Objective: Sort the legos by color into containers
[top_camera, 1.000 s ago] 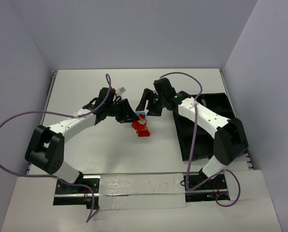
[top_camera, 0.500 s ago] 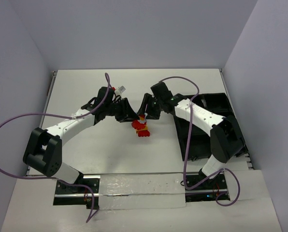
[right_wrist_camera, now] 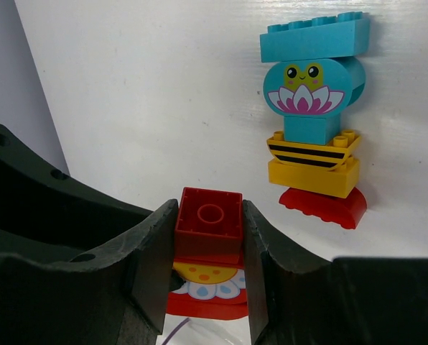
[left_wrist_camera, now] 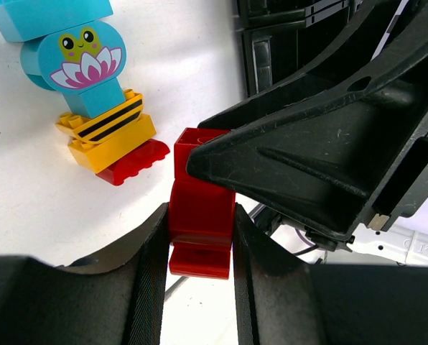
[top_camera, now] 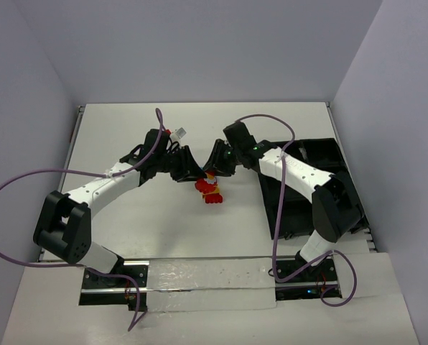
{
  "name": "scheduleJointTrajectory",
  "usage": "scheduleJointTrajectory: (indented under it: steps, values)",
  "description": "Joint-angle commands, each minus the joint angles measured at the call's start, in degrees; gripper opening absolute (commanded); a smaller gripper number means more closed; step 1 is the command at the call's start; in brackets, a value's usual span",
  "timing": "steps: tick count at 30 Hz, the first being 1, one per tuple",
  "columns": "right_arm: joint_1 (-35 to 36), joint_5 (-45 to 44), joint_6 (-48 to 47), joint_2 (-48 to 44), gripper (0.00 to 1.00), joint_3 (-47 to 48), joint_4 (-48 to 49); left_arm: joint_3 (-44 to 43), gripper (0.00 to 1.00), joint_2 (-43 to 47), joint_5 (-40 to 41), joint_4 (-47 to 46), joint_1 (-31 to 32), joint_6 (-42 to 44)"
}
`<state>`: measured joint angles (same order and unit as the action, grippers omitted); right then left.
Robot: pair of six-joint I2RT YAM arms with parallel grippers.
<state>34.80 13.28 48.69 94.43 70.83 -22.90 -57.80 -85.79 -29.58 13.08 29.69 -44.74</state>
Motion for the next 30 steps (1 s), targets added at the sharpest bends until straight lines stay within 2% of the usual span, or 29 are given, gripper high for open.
scheduleJointTrajectory:
  steps: [1, 8, 13, 17, 20, 25, 30]
  values:
    - [-2.2, -0.9, -0.1, -1.1, 0.00, 1.8, 1.0, -2.4, 0.00, 3.1, 0.0, -1.0, 0.1, 0.9]
    - [-7.8, 5.9, 3.3, -2.7, 0.00, 0.7, 5.9, -1.7, 0.00, 2.5, -0.2, -1.9, 0.2, 0.5]
    - [-9.2, 2.9, 2.8, -3.7, 0.00, 2.3, 4.5, -1.5, 0.00, 2.5, 0.2, -2.3, 0.6, 0.3]
    - [-10.2, -7.1, -2.0, -3.7, 0.00, 5.1, -2.5, -1.7, 0.00, 2.8, 0.9, -1.2, 0.7, 0.8]
    - [-11.8, -22.6, -6.8, -4.1, 0.00, 7.0, -8.2, -2.6, 0.00, 3.7, 2.2, 0.9, 0.7, 1.8]
    - [-18.1, -29.8, -12.2, -3.4, 0.00, 7.0, -8.8, -4.6, 0.00, 2.9, 3.3, 2.8, 0.7, 2.6]
    - [-23.4, -31.3, -15.2, -1.1, 0.01, 7.1, -9.0, -4.8, 0.00, 2.5, 3.3, 2.4, 0.7, 2.0]
